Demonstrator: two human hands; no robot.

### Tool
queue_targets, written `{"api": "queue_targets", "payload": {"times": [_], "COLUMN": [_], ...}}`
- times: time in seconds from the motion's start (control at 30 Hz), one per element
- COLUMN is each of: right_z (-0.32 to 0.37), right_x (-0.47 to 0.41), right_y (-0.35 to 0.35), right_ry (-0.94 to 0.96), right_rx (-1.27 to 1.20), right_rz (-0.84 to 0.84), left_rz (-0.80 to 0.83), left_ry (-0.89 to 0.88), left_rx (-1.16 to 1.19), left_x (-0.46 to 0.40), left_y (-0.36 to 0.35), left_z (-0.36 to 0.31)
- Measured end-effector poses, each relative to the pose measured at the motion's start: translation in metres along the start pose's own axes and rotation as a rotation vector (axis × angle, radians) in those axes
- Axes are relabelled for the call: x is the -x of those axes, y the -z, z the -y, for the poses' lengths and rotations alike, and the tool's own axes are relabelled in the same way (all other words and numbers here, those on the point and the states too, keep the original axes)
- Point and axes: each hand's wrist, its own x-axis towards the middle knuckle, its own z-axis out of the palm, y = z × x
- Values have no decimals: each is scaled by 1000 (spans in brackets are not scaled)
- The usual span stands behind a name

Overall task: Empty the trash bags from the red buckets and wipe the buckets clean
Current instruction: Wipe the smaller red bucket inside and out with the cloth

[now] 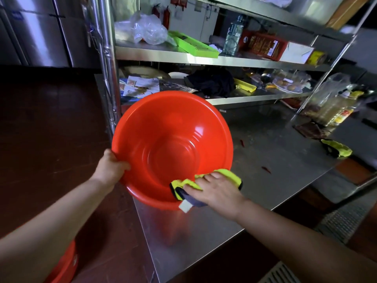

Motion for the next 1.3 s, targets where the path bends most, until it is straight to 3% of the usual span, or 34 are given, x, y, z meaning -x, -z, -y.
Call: {"api": "queue_targets", "payload": {"times": [0.17,0.43,0.5,0.6,0.63,0.7,0.77,0.8,0.87,0.93,1.0,1.2,1.3], "right_z": [-54,-87,-90,-81,-76,-63,-49,-43,-31,-20,-12,-4,-8], "right_x": [26,46,54,52,47,35,19,12,-3,-14,-19,-16,-13], "right_y": [18,35,37,46,49,52,57,61,67,71,74,71,71], "right_ry": [9,-164,-265,-578,-649,-706,-698,-695,-681,-652,-646,-610,-615], "right_rx": [-1,-169,-243,-503,-582,-635,-643,-656,-650,-602,-632,-1066,-1250], "right_rz": [-66,184,216,67,-11,-151,-260,-297,-369,-421,-424,-348,-485], "left_rz": [99,117,123,167,115,-55,3,120,454,635,638,498,409], "left_ry": [-55,-28,-27,-33,-106,-455,-746,-751,-447,-120,-35,-71,-101], "left_rx": [-60,-220,-208,-285,-470,-758,-691,-579,-207,190,392,694,752], "left_x": [-14,-22,-18,-4,3,22,43,56,81,93,96,112,125], "left_y": [0,-7,-7,-9,-10,-11,-16,-21,-28,-33,-34,-34,-45], "left_z": [-38,-55,-55,-58,-60,-67,-77,-84,-97,-105,-108,-119,-126]}}
